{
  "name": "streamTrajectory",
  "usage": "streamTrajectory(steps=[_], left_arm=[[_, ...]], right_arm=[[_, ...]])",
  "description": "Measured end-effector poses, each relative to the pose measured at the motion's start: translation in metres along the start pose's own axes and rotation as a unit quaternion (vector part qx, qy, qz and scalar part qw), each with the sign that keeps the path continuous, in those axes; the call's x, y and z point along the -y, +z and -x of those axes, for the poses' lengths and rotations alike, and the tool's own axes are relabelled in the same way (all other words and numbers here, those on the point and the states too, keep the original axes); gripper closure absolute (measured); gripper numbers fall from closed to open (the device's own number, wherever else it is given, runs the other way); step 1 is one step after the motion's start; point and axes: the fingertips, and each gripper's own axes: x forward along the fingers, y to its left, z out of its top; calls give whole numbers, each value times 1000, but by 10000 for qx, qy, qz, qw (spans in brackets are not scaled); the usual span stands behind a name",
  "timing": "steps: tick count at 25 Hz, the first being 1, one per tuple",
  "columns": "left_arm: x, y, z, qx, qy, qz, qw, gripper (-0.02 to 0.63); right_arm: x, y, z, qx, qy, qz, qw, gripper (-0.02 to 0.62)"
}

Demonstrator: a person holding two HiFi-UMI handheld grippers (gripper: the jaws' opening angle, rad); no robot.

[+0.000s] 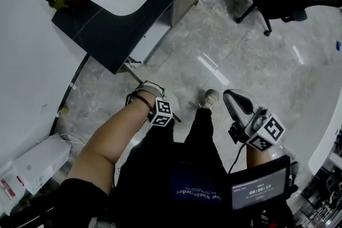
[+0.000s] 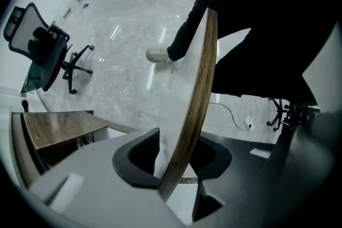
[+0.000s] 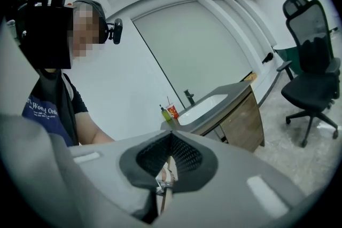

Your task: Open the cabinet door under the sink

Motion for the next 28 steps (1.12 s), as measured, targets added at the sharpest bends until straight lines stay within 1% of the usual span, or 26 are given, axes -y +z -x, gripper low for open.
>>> streamTrajectory(steps=[2, 5, 7, 8, 9, 11, 12, 14, 15, 16, 17, 18, 19, 21, 22, 23, 24, 26, 27, 28], left_arm=[[-1, 3, 4, 173, -78, 249, 9995, 435], [-7, 2, 18, 289, -293, 629, 9972, 430], [-14, -1, 30, 359, -371, 904, 9946, 430], [-17, -2, 37, 410, -395, 1046, 9929, 430], [-19, -3, 45, 476, -427, 1192, 9908, 416], [-20, -2, 61, 688, -515, 1528, 9845, 399], [-21, 0, 71, 851, -559, 1738, 9795, 400], [-28, 7, 97, 1265, -589, 2240, 9646, 402], [-35, 10, 111, 1491, -549, 2525, 9545, 404], [-44, 13, 126, 1725, -475, 2842, 9419, 409], [-56, 15, 141, 1967, -384, 3198, 9261, 413], [-69, 17, 157, 2213, -280, 3584, 9065, 421], [-84, 18, 173, 2462, -161, 3976, 8838, 431], [-115, 19, 205, 2983, 130, 4675, 8320, 455], [-130, 19, 222, 3275, 283, 4968, 8032, 469], [-145, 21, 238, 3598, 420, 5220, 7722, 478], [-158, 22, 255, 3946, 541, 5427, 7395, 489], [-183, 23, 290, 4603, 769, 5719, 6747, 496], [-193, 21, 307, 4869, 900, 5815, 6455, 505], [-203, 17, 323, 5091, 1052, 5887, 6191, 509]], right_arm=[[2, 9, 6, -5, -26, 37, 10000, 594], [8, 26, 13, 7, -26, 109, 9999, 594], [13, 36, 15, 12, 17, 156, 9999, 594], [15, 42, 17, 18, 47, 174, 9998, 594], [19, 48, 19, 28, 79, 189, 9998, 594], [27, 62, 23, 44, 149, 226, 9996, 594], [31, 69, 26, 48, 191, 253, 9995, 594], [43, 87, 33, 64, 285, 314, 9991, 594], [50, 96, 38, 71, 332, 346, 9988, 594], [58, 106, 43, 73, 379, 385, 9985, 594], [65, 115, 48, 69, 430, 431, 9981, 594], [73, 125, 53, 56, 487, 486, 9976, 594], [81, 135, 57, 35, 548, 548, 9970, 594], [96, 156, 65, -18, 679, 691, 9953, 594], [102, 167, 68, -41, 750, 771, 9942, 594], [108, 177, 71, -64, 823, 856, 9929, 594], [112, 188, 73, -88, 898, 939, 9915, 594], [118, 206, 76, -129, 1056, 1071, 9885, 594], [119, 214, 76, -138, 1141, 1110, 9872, 594], [119, 221, 74, -146, 1230, 1136, 9858, 594]])
